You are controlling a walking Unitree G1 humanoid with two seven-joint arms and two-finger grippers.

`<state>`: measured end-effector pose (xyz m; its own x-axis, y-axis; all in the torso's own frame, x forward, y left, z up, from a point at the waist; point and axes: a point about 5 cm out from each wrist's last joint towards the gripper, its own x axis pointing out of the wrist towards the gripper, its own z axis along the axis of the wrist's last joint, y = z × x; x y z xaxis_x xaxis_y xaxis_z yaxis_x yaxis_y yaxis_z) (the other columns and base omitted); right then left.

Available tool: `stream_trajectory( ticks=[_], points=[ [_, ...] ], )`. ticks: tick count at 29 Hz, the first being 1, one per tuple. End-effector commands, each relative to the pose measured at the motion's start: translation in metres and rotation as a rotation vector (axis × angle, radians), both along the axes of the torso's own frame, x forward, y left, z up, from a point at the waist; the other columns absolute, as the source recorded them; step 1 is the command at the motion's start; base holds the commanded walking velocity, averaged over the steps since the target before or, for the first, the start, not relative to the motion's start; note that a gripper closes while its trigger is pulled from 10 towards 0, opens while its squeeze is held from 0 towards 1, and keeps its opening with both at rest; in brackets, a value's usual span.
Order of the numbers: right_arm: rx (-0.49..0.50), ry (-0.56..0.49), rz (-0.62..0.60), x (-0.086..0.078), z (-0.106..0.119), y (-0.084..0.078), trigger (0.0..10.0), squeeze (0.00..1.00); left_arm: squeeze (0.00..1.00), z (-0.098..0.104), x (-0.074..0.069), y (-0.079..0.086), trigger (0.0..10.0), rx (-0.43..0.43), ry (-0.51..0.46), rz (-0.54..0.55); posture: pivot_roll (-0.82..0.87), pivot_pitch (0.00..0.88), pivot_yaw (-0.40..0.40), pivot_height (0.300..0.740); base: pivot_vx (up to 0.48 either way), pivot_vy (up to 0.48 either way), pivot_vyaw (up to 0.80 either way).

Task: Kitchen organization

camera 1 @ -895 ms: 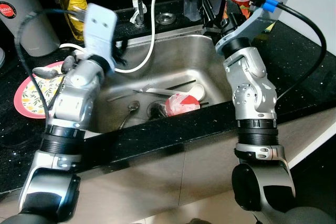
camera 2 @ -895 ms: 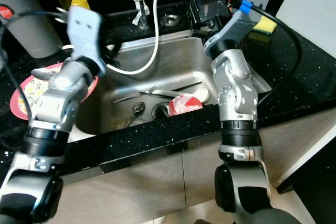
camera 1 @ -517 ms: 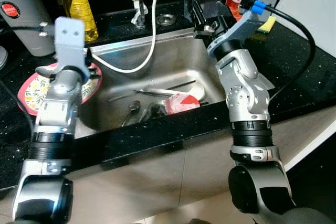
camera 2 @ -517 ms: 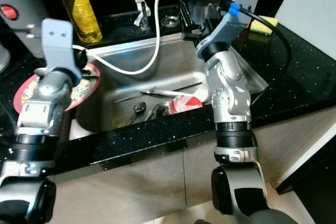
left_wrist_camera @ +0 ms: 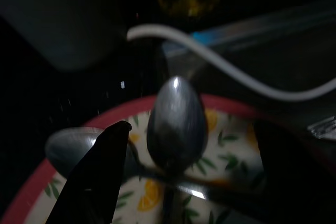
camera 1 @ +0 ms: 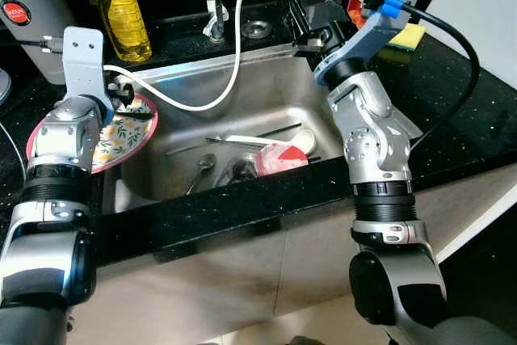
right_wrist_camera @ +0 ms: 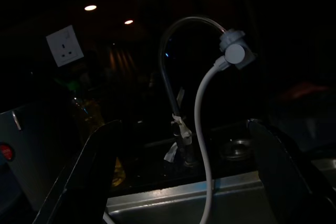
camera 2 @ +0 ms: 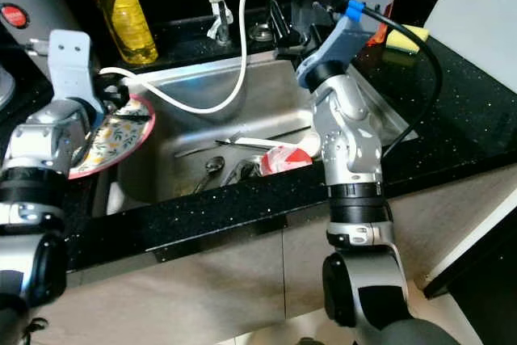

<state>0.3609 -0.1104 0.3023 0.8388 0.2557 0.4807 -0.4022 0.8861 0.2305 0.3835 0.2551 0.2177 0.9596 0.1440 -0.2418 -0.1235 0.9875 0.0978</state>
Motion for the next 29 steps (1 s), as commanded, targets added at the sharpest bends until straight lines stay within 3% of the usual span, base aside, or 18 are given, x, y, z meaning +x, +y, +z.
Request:
stream_trajectory(
  ticks=[1, 5, 13, 20, 21, 22, 29],
  points=[
    [-0.003, -0.004, -0.007, -0.003, -0.001, -0.001, 10.0, 0.00, 0.00, -0.005, 0.000, 0.005, 10.0, -0.046, 0.044, 0.040, 0.11, 0.000, 0.084, 0.740, 0.000, 0.000, 0.00],
    [-0.008, -0.007, -0.013, -0.004, -0.001, -0.002, 10.0, 0.00, 0.00, -0.018, 0.000, 0.001, 10.0, -0.179, 0.070, 0.113, 0.11, 0.000, 0.095, 0.740, 0.000, 0.000, 0.00],
    [-0.005, -0.001, 0.003, -0.003, -0.003, 0.000, 10.0, 0.00, 0.00, -0.039, -0.003, -0.008, 10.0, -0.300, 0.145, 0.145, 0.12, 0.000, 0.088, 0.740, 0.000, 0.000, 0.00],
    [-0.001, -0.004, 0.022, -0.002, -0.002, 0.006, 10.0, 0.00, 0.00, -0.065, -0.019, 0.005, 10.0, -0.271, 0.224, 0.273, 0.14, 0.000, 0.089, 0.740, 0.000, 0.000, 0.00],
    [0.000, -0.004, 0.022, -0.002, -0.002, 0.006, 10.0, 0.00, 0.00, -0.069, -0.023, 0.010, 5.8, -0.265, 0.225, 0.317, 0.15, 0.000, 0.089, 0.740, 0.000, 0.000, 0.00],
    [0.000, -0.003, 0.023, -0.002, -0.002, 0.006, 10.0, 0.00, 0.00, -0.074, -0.028, 0.018, 0.0, -0.263, 0.230, 0.372, 0.15, 0.000, 0.088, 0.740, 0.000, 0.000, 0.00],
    [-0.001, 0.002, 0.022, -0.001, -0.003, 0.004, 10.0, 0.00, 0.00, -0.088, -0.049, 0.042, 0.0, -0.278, 0.233, 0.580, 0.15, 0.000, 0.078, 0.740, 0.000, 0.000, 0.00]
  ],
)
